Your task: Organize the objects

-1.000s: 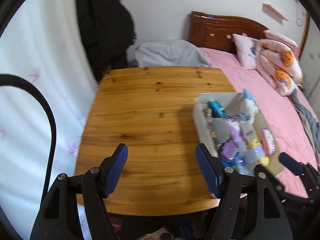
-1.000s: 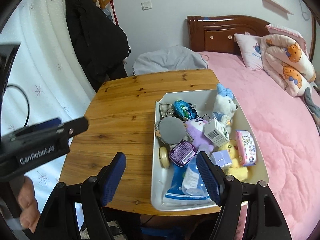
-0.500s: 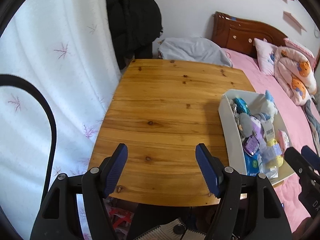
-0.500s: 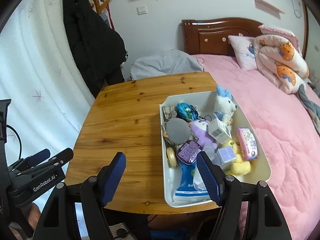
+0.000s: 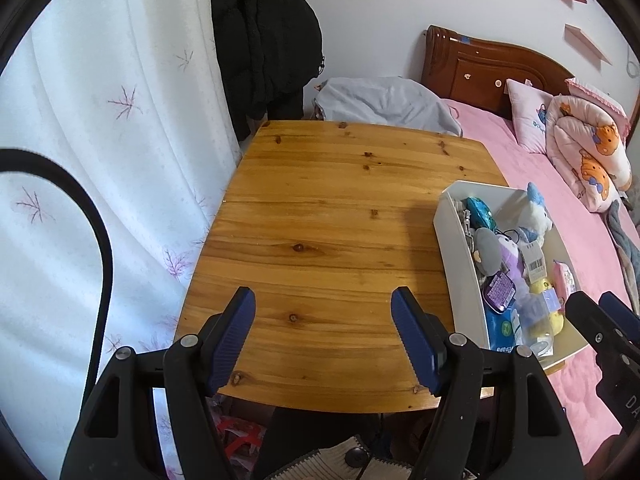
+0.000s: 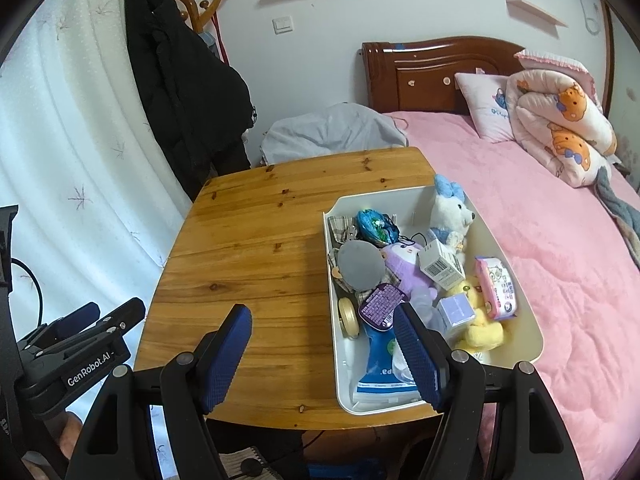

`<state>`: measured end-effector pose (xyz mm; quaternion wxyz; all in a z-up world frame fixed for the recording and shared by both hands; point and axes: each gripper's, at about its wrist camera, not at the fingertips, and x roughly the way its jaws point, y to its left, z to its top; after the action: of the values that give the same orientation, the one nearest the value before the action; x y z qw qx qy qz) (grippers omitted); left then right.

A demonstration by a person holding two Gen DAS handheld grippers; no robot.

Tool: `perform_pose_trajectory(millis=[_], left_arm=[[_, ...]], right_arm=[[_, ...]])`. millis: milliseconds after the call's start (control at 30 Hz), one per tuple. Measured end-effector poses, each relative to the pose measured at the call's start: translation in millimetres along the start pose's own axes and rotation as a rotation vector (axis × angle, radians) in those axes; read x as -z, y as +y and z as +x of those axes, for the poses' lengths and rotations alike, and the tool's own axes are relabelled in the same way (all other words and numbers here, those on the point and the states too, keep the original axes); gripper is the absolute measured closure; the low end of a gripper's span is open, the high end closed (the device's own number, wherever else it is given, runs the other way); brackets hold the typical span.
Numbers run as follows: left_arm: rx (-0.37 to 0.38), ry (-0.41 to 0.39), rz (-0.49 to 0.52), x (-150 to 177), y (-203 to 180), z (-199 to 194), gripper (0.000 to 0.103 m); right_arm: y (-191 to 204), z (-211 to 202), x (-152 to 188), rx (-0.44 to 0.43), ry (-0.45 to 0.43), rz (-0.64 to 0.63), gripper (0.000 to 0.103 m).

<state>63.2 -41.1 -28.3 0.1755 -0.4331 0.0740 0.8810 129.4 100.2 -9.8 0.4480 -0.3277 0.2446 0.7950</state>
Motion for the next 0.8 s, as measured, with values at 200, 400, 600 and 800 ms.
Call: perform_pose_trajectory(millis=[200,400,600,800], left_arm=[[-0.001,0.01,-0.006,0.0,-0.2,1.2,0.029],[-0.002,0.001,-0.003,-0.3,-0.9,1.8,0.029],[0.0,-0.001,-0.001,-0.2,-2.5,2.3,0.029],[0.001,0.004,0.004,-1.6,-4.0,4.0,0.029]], right_arm=[[-1.5,-0.6,-0.3,0.001,-0.004,0.002,0.029],[-1.7,-0.4,-1.6,-0.002,-0.008,-0.001,0.029],[0.0,1.1,-2.7,0.002,-0.01,-0.005,0.029],[-0.2,0.9,-2.4,0.002,-0.009,-0.004,0.029]])
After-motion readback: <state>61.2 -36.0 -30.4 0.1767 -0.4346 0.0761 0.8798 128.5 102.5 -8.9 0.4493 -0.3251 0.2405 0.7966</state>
